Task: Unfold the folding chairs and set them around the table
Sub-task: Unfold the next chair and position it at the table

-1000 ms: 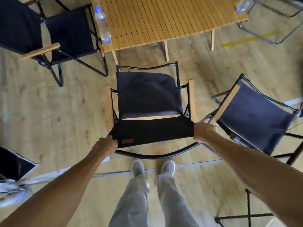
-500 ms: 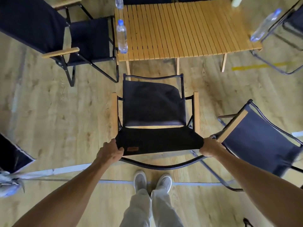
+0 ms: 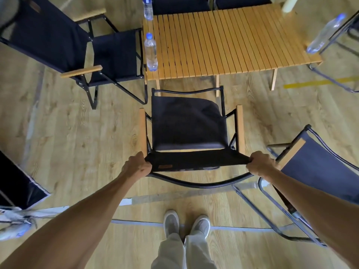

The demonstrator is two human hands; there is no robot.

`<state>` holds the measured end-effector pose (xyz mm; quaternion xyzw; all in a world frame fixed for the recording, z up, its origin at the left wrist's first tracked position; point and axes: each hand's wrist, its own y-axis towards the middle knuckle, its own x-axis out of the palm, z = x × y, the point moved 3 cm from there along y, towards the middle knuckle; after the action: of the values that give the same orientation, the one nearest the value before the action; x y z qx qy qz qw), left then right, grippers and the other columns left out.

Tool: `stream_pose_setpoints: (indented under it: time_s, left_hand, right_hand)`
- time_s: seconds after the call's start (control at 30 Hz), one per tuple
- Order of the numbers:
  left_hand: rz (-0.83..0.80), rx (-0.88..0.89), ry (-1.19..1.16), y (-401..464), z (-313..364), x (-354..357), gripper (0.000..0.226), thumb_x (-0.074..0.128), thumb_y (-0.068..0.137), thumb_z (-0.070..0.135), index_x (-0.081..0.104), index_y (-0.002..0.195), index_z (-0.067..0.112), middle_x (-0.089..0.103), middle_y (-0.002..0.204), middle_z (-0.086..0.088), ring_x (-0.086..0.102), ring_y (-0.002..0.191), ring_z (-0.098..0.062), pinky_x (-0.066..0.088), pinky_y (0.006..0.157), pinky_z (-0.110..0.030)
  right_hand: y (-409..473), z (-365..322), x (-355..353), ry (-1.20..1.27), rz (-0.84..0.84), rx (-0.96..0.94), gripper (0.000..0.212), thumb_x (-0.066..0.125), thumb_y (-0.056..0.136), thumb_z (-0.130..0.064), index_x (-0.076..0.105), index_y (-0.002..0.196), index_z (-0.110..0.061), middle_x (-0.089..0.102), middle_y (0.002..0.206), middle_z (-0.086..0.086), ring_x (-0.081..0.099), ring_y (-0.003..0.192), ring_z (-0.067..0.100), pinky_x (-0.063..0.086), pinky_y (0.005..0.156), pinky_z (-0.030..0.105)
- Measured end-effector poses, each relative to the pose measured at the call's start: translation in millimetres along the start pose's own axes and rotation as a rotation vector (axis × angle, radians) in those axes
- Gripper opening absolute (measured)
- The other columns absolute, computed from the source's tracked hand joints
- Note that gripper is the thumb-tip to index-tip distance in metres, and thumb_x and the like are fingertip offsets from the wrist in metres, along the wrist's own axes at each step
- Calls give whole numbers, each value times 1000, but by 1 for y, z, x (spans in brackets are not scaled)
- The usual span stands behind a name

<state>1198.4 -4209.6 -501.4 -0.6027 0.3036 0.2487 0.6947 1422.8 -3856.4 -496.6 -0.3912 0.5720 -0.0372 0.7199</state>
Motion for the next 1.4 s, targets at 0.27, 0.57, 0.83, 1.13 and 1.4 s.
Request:
stream_pose_setpoints:
  time_s: [0.27,0.57,0.83,1.13,1.4]
  left_hand:
    - [86,58,-3,21,26,-44,8,51,82,12,58,86,9,62,80,-7,63,64,-22,56,65,-34]
    - [119,30,-9,10,25,-10,12,53,87,21,59,93,12,61,78,-4,60,66,-21,45,56,-27]
    - [283,80,6,15,26,12,33,39,95,28,64,107,11,63,98,-10,62,82,-30,54,78,-41]
    - [229,53,65,19,31,11,42,33,97,33,63,117,11,57,110,-13,61,92,-35,51,83,-43]
    - [187,45,52,12,34,15,41,32,97,33,61,117,11,55,112,-14,57,85,-31,46,77,-40]
  right_hand:
    - [32,-21,-44,-14,32,-44,8,66,84,-17,66,80,-9,61,73,7,62,70,23,45,59,26]
    - [31,-7,-30,10,93,-42,9,60,84,-15,67,80,-12,62,71,4,63,66,24,48,57,27]
    - [40,-6,-13,37,181,-78,18,54,86,-16,70,93,-20,59,68,5,53,58,20,39,51,25]
    - [45,-7,-14,-16,121,-63,27,55,90,-19,68,113,-19,63,79,5,53,63,19,33,49,23]
    - [48,-2,-17,-13,119,-58,26,55,90,-19,68,112,-21,65,84,5,57,66,20,36,49,23]
